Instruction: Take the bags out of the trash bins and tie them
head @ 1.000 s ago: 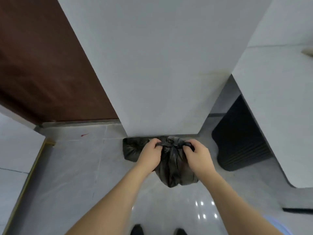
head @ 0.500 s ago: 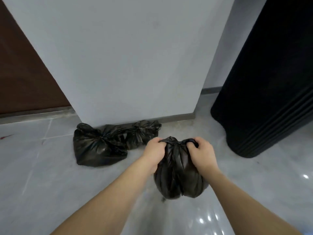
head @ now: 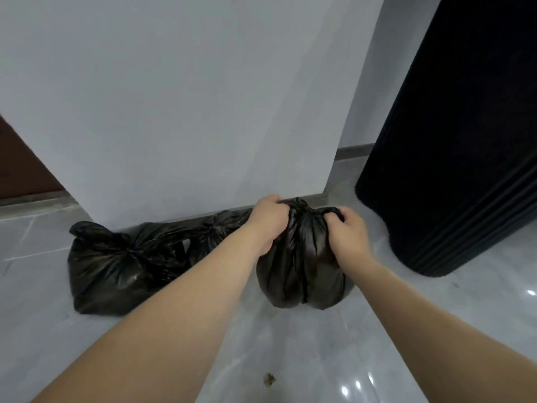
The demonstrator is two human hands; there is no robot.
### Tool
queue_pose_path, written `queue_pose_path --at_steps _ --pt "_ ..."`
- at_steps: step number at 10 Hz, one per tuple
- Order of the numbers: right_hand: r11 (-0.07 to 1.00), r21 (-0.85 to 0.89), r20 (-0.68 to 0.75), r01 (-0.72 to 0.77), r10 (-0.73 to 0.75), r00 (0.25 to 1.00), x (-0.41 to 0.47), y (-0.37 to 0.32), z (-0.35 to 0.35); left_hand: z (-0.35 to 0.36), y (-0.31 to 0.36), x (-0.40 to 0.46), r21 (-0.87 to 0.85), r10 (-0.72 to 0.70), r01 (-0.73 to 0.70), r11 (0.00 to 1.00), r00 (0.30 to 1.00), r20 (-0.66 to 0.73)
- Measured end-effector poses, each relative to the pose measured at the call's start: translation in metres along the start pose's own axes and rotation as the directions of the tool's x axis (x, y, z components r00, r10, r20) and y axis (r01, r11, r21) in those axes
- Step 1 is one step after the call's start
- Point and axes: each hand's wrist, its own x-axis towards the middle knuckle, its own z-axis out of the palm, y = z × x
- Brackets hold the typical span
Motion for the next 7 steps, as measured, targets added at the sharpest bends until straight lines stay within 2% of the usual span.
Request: queue_pose_path --at_steps 1,2,3,4,5,6,7 --pt "0.999 0.016 -0.009 -0.048 0.049 0.999 0.016 0.018 0.013 0.002 -0.019 0.02 0.114 0.038 -0.035 0.993 0.999 -0.024" --pt "0.998 0.05 -0.014 -0.043 0.044 0.999 0.041 0.029 0.03 0.004 -0.03 0.05 0.224 0.148 -0.129 0.966 0.987 -0.068" --pt "0.994 0.105 -0.041 0.024 -0.02 0.999 0.064 0.033 0.052 0.006 -0.035 0.08 0.274 0.27 -0.222 0.936 0.951 -0.15" --pt "0.997 0.054 -0.034 0.048 -0.046 0.998 0.074 0.038 0.067 0.006 -0.045 0.095 0.331 0.308 -0.235 0.914 0.933 -0.188" --pt "0.994 -0.108 -0.02 0.006 -0.008 1.0 0.071 0.046 0.07 0.002 -0.056 0.098 0.493 0.168 -0.117 0.862 0.984 -0.06" --pt "0.979 -0.203 0.021 -0.004 0.008 1.0 0.068 0.05 0.069 -0.006 -0.064 0.098 0.544 0.118 -0.107 0.832 0.993 0.014" --pt "0.95 -0.31 0.027 0.024 -0.016 1.0 0.06 0.047 0.061 -0.014 -0.062 0.086 0.606 0.184 -0.156 0.78 0.983 0.015"
